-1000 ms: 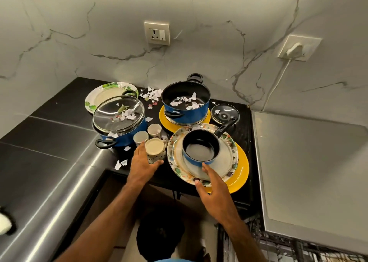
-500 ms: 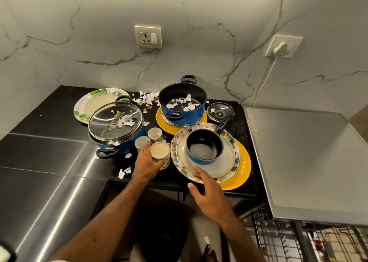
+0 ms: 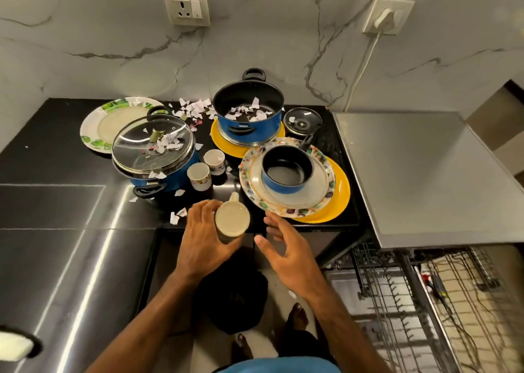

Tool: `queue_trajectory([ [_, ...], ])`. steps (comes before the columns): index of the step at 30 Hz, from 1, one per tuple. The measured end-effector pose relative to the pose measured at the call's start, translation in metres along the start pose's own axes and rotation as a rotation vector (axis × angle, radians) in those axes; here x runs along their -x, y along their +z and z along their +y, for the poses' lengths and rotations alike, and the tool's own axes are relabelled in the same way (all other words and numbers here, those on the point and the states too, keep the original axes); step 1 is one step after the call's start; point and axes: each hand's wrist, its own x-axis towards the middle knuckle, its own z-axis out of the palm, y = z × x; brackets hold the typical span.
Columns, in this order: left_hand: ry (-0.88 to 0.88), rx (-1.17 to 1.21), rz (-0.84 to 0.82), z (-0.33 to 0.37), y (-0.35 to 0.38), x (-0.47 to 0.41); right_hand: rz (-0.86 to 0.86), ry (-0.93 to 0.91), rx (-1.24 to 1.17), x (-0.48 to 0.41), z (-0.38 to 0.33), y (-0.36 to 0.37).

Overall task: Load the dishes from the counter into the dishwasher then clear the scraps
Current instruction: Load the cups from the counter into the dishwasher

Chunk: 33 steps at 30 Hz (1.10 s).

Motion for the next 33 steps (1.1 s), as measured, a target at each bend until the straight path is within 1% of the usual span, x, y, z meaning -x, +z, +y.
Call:
queue_trajectory([
  [4,0.193,0.004,-0.098,0.041,0.020,0.006,0.060,-0.006,0.037,0.011,0.001,-0.006],
  [7,0.312,-0.001,-0.158,0.071,0.038,0.007,0.129,0.034,0.138,0.021,0.011,-0.019],
  [11,0.469,0.016,-0.205,0.103,0.065,0.005,0.227,0.105,0.171,0.038,0.027,-0.043],
  [16,0.536,0.066,-0.286,0.141,0.100,0.003,0.308,0.200,0.203,0.048,0.051,-0.081],
  [19,0.567,0.068,-0.442,0.164,0.125,-0.004,0.341,0.263,0.220,0.056,0.075,-0.110],
  [23,0.560,-0.006,-0.751,0.194,0.161,-0.025,0.320,0.352,0.245,0.070,0.115,-0.160],
  [25,0.487,-0.081,-0.851,0.212,0.178,-0.036,0.279,0.383,0.263,0.077,0.135,-0.188],
  [29,0.308,-0.125,-0.899,0.246,0.220,-0.057,0.147,0.485,0.375,0.085,0.179,-0.230],
  [33,0.086,-0.043,-0.936,0.278,0.265,-0.079,0.096,0.527,0.446,0.086,0.223,-0.263],
])
